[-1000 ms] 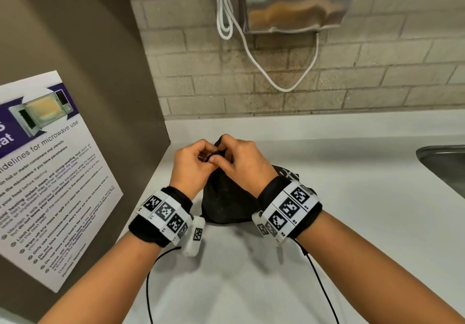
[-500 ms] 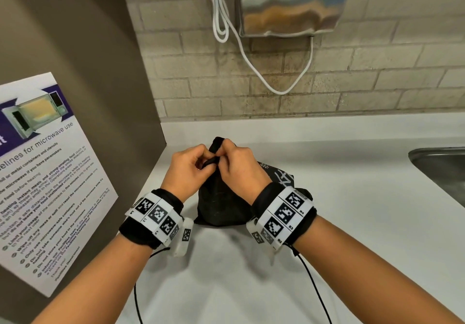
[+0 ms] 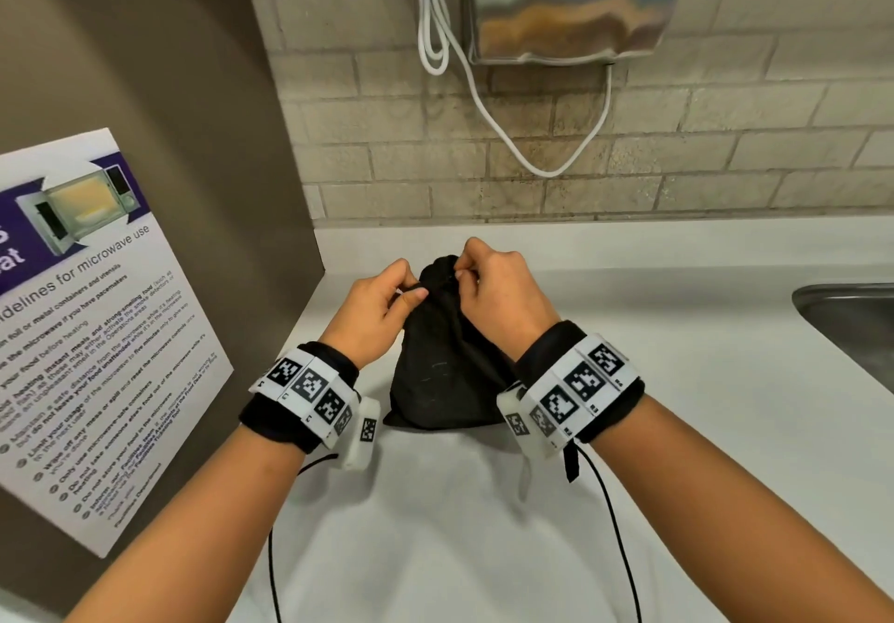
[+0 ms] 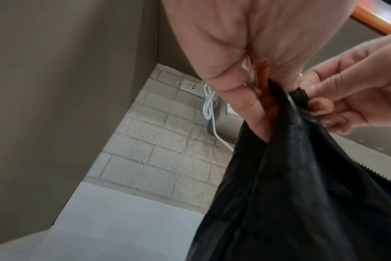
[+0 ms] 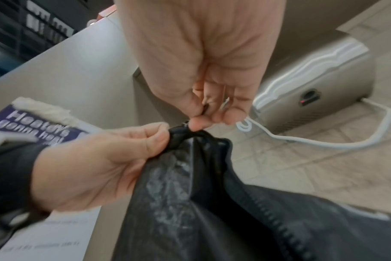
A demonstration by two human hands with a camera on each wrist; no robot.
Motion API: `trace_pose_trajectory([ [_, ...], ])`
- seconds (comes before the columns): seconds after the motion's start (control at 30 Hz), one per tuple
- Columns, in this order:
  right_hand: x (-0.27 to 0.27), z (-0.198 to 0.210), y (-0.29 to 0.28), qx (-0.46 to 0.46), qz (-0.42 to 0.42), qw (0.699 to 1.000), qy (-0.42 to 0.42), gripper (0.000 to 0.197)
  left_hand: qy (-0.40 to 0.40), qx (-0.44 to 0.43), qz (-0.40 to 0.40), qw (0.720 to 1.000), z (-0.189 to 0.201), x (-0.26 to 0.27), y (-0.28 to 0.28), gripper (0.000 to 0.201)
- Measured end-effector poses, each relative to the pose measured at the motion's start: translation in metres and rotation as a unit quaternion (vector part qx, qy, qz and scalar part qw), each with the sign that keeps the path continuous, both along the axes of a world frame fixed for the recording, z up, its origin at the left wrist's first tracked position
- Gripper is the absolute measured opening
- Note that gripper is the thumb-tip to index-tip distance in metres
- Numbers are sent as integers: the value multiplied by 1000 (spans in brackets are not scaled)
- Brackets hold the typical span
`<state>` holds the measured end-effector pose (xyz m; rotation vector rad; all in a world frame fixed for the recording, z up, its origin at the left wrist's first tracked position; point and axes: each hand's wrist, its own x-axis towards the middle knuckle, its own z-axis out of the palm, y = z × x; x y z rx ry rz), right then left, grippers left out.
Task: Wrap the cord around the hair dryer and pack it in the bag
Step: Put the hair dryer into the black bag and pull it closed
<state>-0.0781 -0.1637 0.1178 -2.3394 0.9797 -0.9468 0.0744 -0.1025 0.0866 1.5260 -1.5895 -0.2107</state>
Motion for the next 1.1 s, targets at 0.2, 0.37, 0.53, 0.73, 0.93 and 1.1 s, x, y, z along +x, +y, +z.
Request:
trace_pose_trajectory([
  [0.2, -40, -1, -41, 19, -124, 991, 51, 17, 95, -14, 19, 995, -11, 12, 8, 29],
  [0.37, -111, -13, -89, 63, -259, 951, 156, 21, 87, -27, 56, 994, -15, 29, 11, 30],
  [0.53, -129, -37, -99, 68, -212, 963, 154, 41, 22, -22, 69, 997, -11, 17, 5, 27],
  [0.73, -132, -38, -99, 103, -146, 973, 144, 34, 50, -47, 37, 997, -17, 18, 4, 61],
  [0.93, -135, -23, -101, 35, -122, 990, 68, 20, 132, -13, 44, 990, -22, 8, 8, 43],
  [1.1, -120, 12, -97, 5, -95, 995, -5, 13, 111, 2, 78, 991, -21, 11, 5, 47],
])
